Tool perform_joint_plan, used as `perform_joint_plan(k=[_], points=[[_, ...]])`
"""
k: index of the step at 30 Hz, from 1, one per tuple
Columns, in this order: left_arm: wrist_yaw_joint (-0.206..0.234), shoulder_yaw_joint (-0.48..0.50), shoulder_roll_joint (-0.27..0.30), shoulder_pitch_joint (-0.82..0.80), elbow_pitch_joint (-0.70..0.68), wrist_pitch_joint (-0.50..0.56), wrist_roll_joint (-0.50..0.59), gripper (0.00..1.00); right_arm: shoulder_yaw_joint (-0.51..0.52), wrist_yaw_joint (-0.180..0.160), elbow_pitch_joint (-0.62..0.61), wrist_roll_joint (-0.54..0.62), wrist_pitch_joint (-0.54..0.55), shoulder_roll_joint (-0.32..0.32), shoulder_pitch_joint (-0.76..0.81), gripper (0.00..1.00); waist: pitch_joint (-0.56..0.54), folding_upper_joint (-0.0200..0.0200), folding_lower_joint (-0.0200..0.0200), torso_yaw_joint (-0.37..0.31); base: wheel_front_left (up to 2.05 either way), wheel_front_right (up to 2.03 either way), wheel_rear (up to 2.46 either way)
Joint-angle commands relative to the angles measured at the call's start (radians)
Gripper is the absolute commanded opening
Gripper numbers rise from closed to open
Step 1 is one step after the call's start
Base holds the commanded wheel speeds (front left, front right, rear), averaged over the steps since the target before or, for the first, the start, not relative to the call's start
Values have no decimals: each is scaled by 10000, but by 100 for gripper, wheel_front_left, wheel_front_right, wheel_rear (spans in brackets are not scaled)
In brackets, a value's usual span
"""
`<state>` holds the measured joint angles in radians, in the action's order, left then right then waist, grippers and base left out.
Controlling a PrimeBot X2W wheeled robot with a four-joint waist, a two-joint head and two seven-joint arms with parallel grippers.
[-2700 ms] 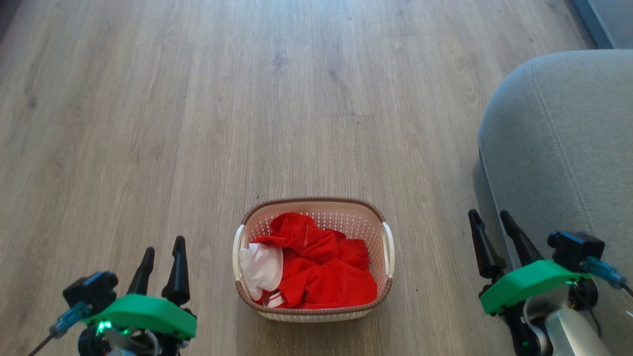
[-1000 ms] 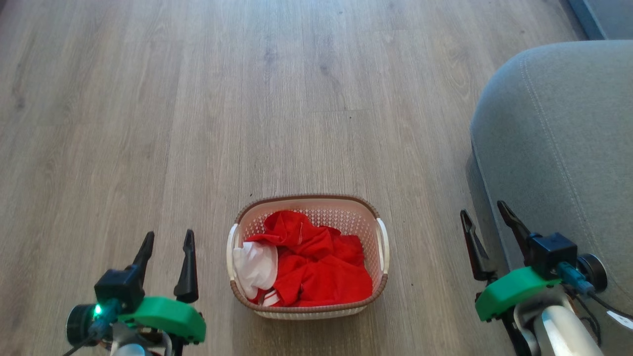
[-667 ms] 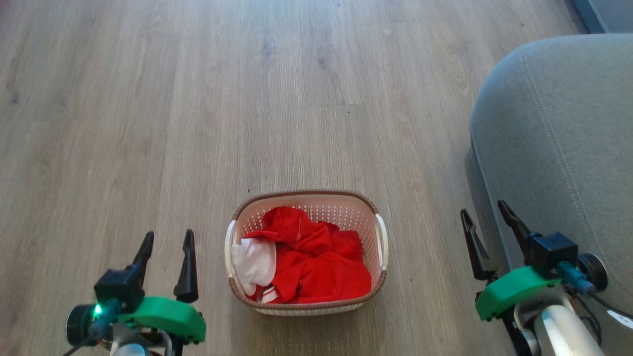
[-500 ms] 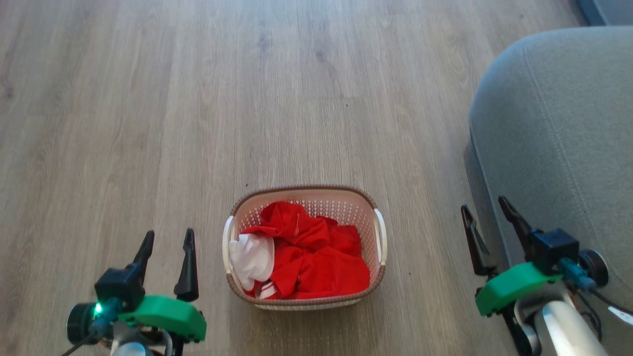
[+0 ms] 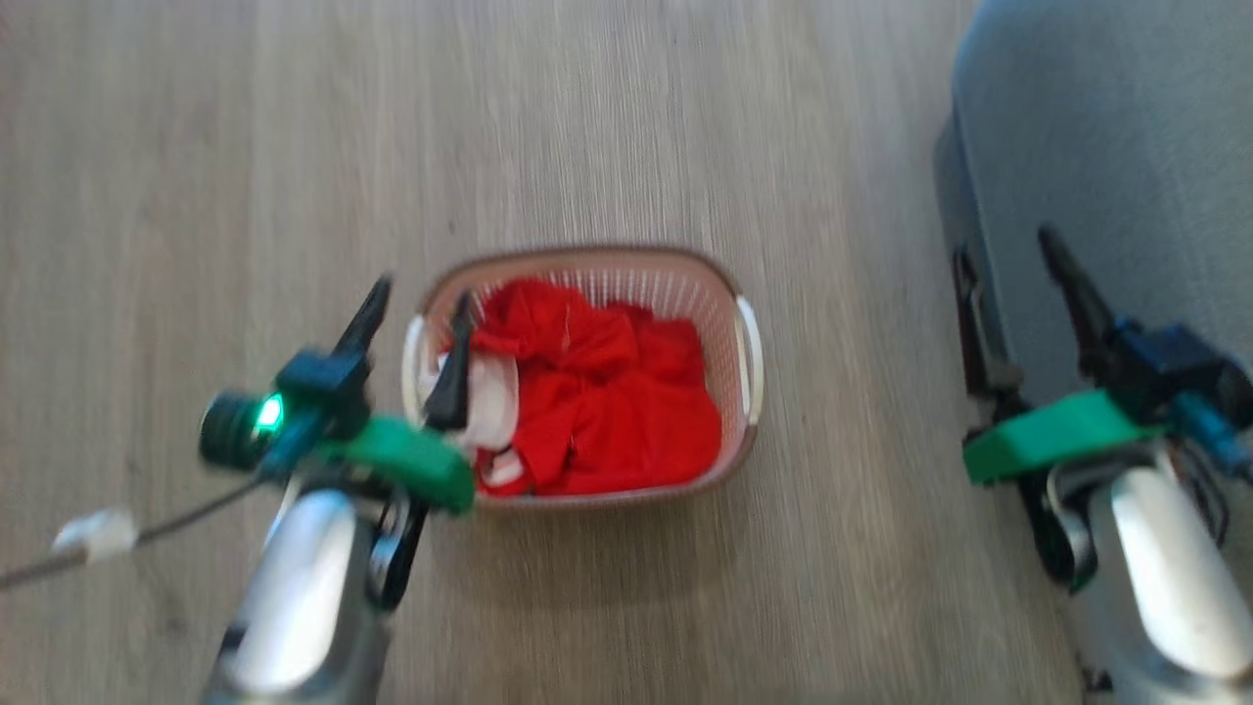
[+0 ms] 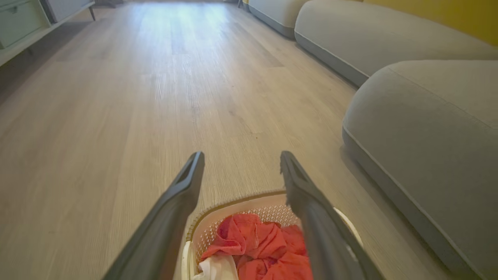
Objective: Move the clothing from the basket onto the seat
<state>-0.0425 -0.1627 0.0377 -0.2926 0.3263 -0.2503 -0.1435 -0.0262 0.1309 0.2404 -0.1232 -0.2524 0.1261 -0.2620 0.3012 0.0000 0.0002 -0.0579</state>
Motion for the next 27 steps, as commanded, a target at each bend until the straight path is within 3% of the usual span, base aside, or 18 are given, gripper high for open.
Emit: perform_joint_plan(k=[1, 8, 13, 19, 27], points=[[-56, 52, 125, -679, -46, -115, 170, 100, -135, -2, -430, 29, -93, -50, -393, 100, 1417, 0, -2, -194, 0, 0, 0], [239, -1215, 125, -3232, 2474, 48, 734, 100, -165, -2, -909, -20, -93, -327, -1155, 100, 3278, 0, -2, -701, 0, 0, 0], [661, -1758, 125, -4773, 4723, 1365, 960, 100, -214, -2, -1194, -113, -93, -495, -1392, 100, 4140, 0, -2, -1115, 0, 0, 0], [1158, -1889, 199, -6274, 6487, 1808, 1097, 100, -253, -2, -1478, -278, -93, -668, -1567, 100, 4917, 0, -2, -1586, 0, 0, 0], [1468, -1893, 563, -7561, 7987, 1773, 1171, 100, -451, -2, -1681, -654, -93, -751, -1700, 100, 5630, 0, -2, -2074, 0, 0, 0]])
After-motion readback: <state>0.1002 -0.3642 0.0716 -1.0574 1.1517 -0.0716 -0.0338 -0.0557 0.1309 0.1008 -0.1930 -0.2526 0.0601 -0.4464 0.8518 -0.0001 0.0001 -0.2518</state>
